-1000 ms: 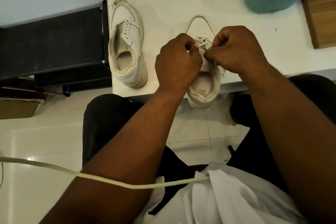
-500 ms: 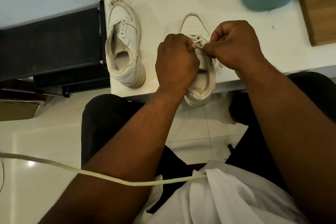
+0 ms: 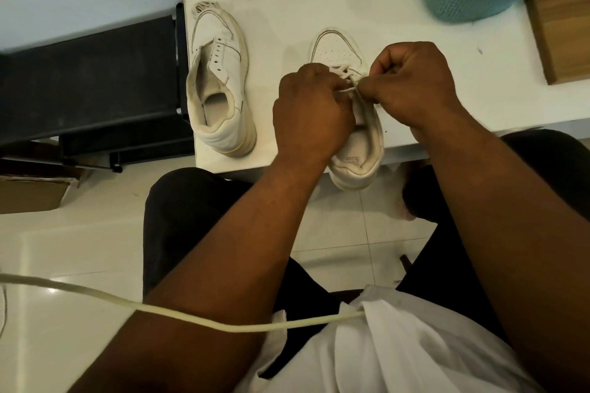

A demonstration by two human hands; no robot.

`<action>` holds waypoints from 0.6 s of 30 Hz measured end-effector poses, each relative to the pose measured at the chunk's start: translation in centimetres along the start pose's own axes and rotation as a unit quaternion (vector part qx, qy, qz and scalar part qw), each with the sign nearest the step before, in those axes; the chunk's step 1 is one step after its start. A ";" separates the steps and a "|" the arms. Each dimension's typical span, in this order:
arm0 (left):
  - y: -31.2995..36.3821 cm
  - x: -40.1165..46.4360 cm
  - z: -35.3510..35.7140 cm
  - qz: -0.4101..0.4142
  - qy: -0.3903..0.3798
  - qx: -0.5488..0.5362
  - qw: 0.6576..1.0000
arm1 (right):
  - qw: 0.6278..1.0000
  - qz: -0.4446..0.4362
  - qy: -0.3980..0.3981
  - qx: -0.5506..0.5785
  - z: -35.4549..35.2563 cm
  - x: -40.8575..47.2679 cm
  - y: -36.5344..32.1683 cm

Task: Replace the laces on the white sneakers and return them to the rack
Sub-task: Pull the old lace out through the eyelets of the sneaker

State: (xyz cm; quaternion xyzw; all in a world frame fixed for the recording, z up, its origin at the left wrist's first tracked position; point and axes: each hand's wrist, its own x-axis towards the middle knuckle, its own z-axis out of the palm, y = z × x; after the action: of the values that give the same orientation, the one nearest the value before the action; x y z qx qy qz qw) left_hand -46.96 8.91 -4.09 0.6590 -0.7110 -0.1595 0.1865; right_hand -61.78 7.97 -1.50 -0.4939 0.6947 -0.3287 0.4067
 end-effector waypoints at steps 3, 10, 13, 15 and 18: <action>0.0 -0.1 0.3 0.017 0.038 0.027 0.999 | 1.000 0.005 -0.001 0.004 0.1 0.1 0.1; -0.5 1.5 -1.4 -0.251 0.116 -0.275 0.921 | 0.999 0.034 0.004 0.022 0.1 0.1 0.1; -0.5 1.2 -1.5 -0.189 0.089 -0.250 0.945 | 0.999 0.034 0.003 0.022 0.1 0.1 -0.1; -0.3 0.8 -0.9 -0.080 0.069 -0.189 0.976 | 0.999 0.030 0.003 0.015 0.1 0.0 -0.2; 0.3 0.1 -0.5 -0.029 -0.012 -0.071 0.997 | 1.000 0.026 0.002 0.007 0.0 -0.1 -0.2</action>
State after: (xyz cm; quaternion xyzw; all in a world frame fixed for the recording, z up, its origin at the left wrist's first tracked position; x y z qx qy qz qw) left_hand -46.97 8.81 -3.47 0.6622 -0.6807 -0.2232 0.2197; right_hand -61.63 8.01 -1.30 -0.4721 0.7060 -0.3235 0.4172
